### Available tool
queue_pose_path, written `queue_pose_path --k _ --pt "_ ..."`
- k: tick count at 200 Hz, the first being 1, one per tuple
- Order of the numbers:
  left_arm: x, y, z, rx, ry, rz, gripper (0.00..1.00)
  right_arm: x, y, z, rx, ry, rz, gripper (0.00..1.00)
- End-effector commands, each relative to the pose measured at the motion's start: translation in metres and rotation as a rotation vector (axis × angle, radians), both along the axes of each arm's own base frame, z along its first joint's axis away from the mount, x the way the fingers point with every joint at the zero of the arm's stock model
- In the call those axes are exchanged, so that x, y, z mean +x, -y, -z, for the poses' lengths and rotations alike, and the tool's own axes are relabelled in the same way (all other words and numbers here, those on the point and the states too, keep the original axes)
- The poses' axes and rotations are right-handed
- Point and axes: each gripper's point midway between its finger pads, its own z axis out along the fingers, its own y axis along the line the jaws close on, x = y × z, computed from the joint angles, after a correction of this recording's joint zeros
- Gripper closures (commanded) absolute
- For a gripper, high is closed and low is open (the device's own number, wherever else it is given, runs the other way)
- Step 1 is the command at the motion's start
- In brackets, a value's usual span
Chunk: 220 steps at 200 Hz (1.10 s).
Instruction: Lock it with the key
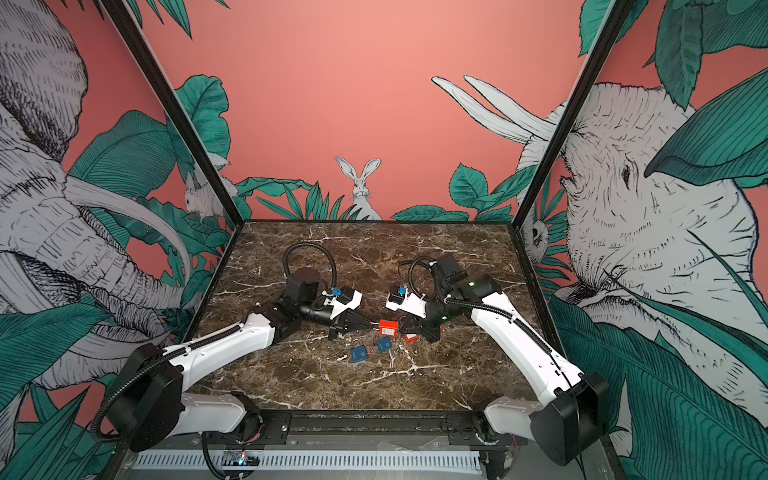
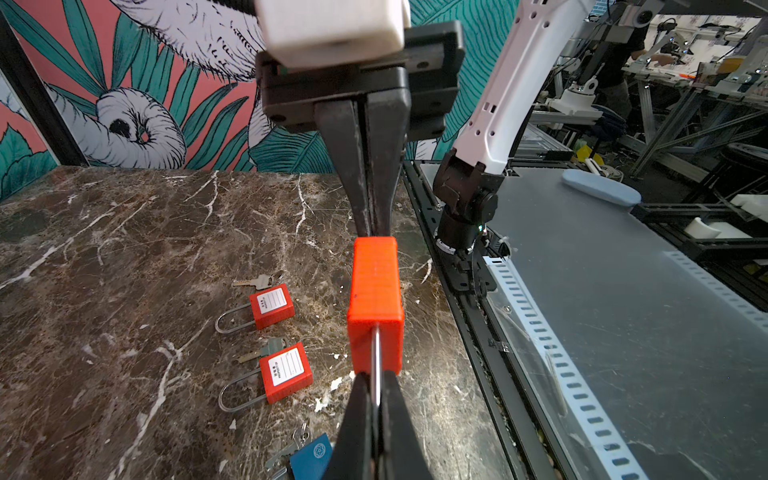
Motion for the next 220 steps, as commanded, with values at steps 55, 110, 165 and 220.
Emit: queue_pose_path --k 55,110,165,220 --pt "0.001 -0.006 -0.018 -0.007 0.044 0.081 1.0 -0.005 0.013 0.011 -0.03 0.082 -0.003 1.0" --pt "0.01 -0.016 -0.024 -0.02 0.055 0.078 1.0 -0.003 0.022 0.02 -0.023 0.089 0.052 1.0" --pt "0.025 -0.019 -0.018 0.101 -0.006 0.064 1.0 0.02 0.045 0.031 -0.108 0.113 0.238 1.0" --pt "0.045 -0.018 -0.006 0.254 -0.103 0.115 1.0 0.03 0.065 0.039 -0.118 0.183 0.418 1.0"
